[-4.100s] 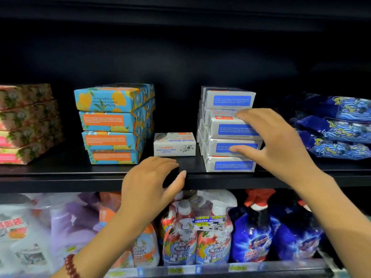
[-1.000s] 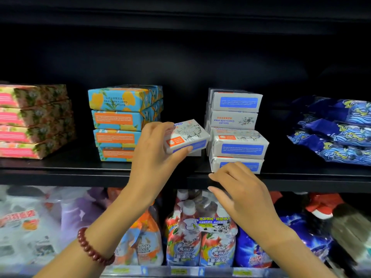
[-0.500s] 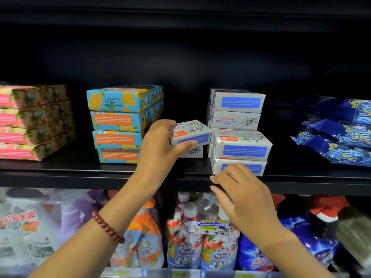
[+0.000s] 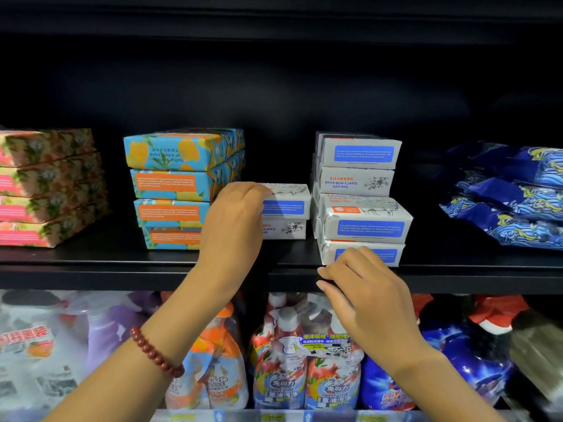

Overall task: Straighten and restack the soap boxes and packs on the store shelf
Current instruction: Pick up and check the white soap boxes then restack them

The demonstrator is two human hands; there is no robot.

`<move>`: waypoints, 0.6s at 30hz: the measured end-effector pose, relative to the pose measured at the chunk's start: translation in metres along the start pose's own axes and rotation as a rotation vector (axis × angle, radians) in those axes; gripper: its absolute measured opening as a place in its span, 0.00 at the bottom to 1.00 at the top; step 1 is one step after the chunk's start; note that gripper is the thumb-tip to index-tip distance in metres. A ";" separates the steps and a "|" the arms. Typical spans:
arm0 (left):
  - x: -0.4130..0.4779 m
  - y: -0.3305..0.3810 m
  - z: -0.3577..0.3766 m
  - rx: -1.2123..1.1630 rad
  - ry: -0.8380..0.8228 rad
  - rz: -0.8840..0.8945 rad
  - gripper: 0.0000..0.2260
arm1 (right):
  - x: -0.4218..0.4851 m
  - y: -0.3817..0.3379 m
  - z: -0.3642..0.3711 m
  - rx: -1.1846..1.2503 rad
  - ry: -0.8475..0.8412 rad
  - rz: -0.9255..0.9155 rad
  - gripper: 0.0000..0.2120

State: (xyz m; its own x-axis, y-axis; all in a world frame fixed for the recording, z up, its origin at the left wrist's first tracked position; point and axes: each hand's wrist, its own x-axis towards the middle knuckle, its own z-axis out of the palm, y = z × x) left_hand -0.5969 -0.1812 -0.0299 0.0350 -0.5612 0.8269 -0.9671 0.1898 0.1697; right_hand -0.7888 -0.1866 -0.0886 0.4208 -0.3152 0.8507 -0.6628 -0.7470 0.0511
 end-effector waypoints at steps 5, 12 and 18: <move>-0.001 0.003 0.001 0.027 -0.001 0.019 0.14 | -0.001 0.002 -0.003 0.048 -0.041 -0.001 0.04; -0.038 0.002 -0.001 -0.169 0.008 0.045 0.13 | 0.017 0.028 -0.037 0.157 0.211 0.015 0.08; -0.050 0.005 0.000 -0.077 -0.205 -0.019 0.17 | 0.035 0.053 -0.040 0.102 -0.143 0.094 0.29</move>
State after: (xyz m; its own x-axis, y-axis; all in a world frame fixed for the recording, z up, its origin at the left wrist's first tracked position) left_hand -0.6036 -0.1523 -0.0711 -0.0063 -0.7162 0.6979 -0.9443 0.2339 0.2316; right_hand -0.8335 -0.2139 -0.0349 0.4480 -0.4610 0.7660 -0.6407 -0.7632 -0.0846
